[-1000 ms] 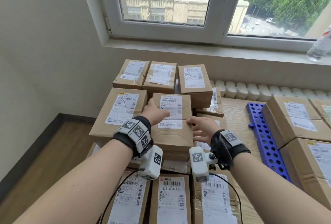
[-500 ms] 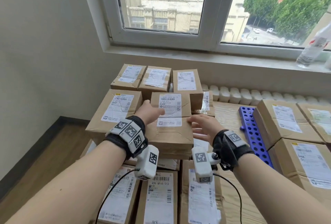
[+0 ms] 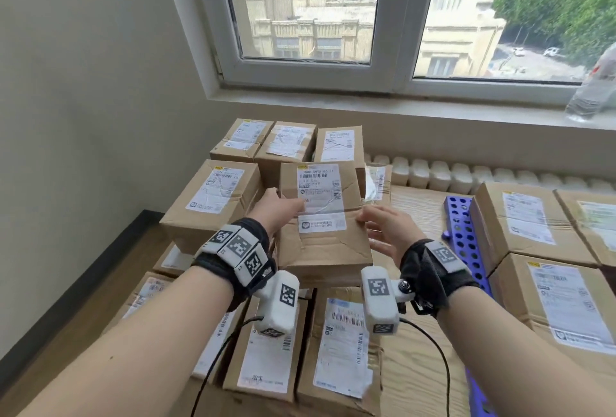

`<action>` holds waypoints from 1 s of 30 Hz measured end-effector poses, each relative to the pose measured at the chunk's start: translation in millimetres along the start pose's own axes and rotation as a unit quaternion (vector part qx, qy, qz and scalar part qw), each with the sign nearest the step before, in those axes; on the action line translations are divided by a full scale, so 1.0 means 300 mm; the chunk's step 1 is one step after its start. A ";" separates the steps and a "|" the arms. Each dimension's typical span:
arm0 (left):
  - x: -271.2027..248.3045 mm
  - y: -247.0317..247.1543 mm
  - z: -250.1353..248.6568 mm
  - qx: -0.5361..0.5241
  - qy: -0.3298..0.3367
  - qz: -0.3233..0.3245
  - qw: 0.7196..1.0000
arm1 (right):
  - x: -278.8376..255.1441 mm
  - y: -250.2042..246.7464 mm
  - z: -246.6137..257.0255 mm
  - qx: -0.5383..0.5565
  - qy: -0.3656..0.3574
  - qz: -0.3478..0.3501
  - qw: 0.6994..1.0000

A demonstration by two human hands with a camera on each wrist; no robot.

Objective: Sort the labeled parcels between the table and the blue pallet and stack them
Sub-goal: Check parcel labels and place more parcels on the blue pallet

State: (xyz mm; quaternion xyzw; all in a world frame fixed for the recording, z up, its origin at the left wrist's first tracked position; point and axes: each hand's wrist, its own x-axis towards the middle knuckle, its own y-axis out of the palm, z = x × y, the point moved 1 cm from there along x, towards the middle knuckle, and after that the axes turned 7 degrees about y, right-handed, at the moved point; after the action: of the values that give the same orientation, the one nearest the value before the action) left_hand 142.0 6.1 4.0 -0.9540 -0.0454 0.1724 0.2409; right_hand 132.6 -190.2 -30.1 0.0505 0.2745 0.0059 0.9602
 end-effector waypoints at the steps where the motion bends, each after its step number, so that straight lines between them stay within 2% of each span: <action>1: -0.012 0.010 0.003 -0.006 -0.001 -0.007 1.000 | -0.002 -0.012 -0.003 0.004 0.001 0.004 1.000; 8: -0.129 0.059 0.022 -0.041 0.008 -0.041 0.998 | -0.043 -0.054 -0.050 0.034 0.002 0.006 0.999; 17: -0.284 0.076 0.078 -0.108 0.039 -0.053 0.992 | -0.221 -0.094 -0.113 0.032 -0.027 0.015 0.999; 23: -0.422 0.144 0.095 -0.144 0.069 -0.038 0.986 | -0.381 -0.181 -0.170 0.026 -0.031 -0.018 0.999; 30: -0.567 0.341 0.005 -0.173 0.116 0.001 0.978 | -0.551 -0.396 -0.202 0.052 -0.078 -0.095 0.991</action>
State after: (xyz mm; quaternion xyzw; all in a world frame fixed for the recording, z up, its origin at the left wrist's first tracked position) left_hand -17.4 -112.1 6.4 -0.9949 -0.0453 0.0499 0.0755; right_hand -41.6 -309.3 -6.2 0.0745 0.2019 -0.1038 0.9710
